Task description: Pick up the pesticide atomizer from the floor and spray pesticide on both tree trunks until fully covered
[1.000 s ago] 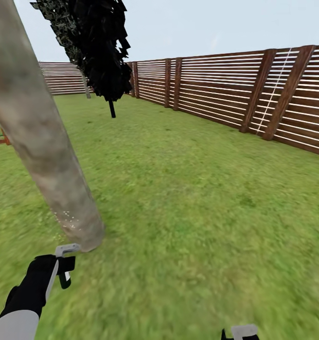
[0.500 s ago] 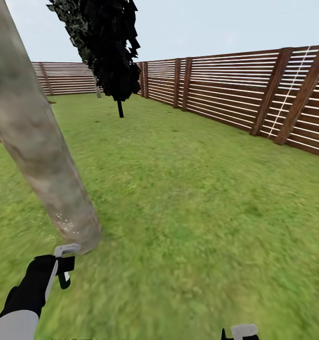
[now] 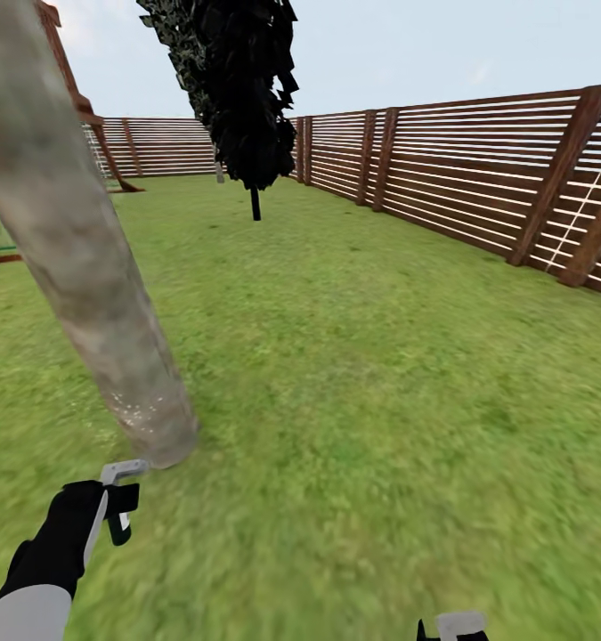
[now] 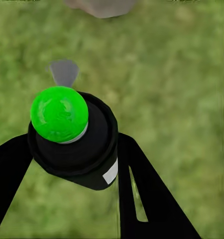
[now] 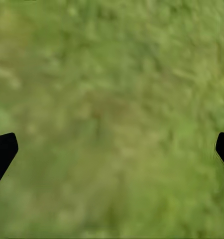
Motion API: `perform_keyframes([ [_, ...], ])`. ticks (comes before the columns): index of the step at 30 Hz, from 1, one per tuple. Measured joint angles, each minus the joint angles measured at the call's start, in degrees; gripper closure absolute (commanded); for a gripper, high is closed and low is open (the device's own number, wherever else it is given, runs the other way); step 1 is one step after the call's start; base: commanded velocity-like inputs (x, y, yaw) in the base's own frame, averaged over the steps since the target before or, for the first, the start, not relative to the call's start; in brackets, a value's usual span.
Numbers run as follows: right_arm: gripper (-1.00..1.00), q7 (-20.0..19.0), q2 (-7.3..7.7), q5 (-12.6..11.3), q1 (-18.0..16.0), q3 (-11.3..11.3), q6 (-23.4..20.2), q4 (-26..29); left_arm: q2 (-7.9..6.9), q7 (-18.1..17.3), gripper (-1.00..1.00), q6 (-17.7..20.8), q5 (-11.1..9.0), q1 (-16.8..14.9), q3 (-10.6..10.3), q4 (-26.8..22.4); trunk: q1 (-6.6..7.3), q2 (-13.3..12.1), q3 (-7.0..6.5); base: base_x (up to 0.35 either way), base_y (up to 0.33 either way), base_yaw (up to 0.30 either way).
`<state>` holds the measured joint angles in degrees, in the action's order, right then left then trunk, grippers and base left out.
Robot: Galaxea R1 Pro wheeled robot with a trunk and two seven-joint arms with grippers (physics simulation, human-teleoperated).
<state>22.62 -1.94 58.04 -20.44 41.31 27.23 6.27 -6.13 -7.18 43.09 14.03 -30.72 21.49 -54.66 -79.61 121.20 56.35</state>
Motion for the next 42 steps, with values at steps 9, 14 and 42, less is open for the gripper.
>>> perform_keyframes([
  [9,-1.00,0.00,0.01,0.01,-0.01,0.00,-0.01,-0.01,0.04,0.00,1.00,0.01,-0.05,0.01,0.09,-0.08,0.00,0.00,0.00,0.132,-0.272,0.058],
  [14,-1.00,0.00,0.02,-0.02,-0.01,0.07,0.02,0.03,0.24,0.01,1.00,0.16,-0.58,-0.21,-0.07,-0.11,-0.01,0.00,0.00,0.053,-0.239,0.260],
  [42,-1.00,-0.01,0.11,0.02,0.00,0.18,0.02,0.10,-4.62,-0.37,1.00,12.76,0.22,-12.07,-5.56,-1.40,0.01,0.00,0.00,0.030,-0.010,0.083],
])
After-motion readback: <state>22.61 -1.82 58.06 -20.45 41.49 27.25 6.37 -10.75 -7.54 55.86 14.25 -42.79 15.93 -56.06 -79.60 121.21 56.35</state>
